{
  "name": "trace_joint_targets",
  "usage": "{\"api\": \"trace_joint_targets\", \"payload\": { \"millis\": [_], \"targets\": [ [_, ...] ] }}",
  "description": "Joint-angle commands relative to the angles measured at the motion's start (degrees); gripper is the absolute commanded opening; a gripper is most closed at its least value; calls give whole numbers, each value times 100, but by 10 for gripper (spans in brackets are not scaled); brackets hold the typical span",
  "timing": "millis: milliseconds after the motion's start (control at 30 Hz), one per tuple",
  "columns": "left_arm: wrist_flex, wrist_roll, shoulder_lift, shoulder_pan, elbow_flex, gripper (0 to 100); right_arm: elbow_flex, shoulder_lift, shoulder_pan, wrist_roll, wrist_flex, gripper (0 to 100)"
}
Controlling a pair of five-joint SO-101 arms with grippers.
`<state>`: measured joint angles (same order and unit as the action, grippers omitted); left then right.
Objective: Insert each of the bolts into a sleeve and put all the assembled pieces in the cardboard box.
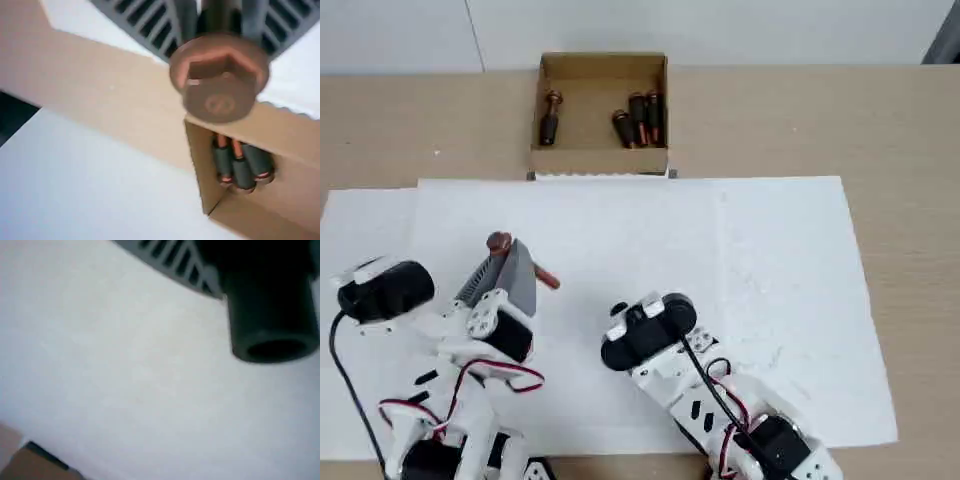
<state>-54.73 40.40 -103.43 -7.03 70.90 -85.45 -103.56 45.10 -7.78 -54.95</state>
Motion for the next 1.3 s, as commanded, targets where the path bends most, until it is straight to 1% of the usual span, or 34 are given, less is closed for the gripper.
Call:
{"api": "trace_joint_targets", "payload": {
  "millis": [0,100,233,300,400,500,700,833,1033,1267],
  "targets": [
    [536,211,-44,-9,127,8,26,-40,242,-316,312,3],
    [624,299,-44,-246,295,8,-132,-40,295,-607,462,3],
    [598,299,-44,-747,391,8,-352,-40,286,-818,936,3],
    [598,290,-44,-853,391,8,-448,-40,277,-976,1182,3],
    [598,273,-44,-879,391,8,-589,-40,268,-1152,1385,3],
    [598,123,-44,-897,391,8,-615,-40,259,-1160,1429,3],
    [589,123,-44,-905,391,8,-580,-40,-48,-1152,1429,3],
    [589,123,-26,-914,435,8,-475,-40,-75,-1143,1429,3],
    [615,123,-44,-1284,620,8,-457,-40,-75,-1169,1798,3],
    [598,114,-44,-1301,646,8,-448,-40,-75,-1169,1815,3]
  ]
}}
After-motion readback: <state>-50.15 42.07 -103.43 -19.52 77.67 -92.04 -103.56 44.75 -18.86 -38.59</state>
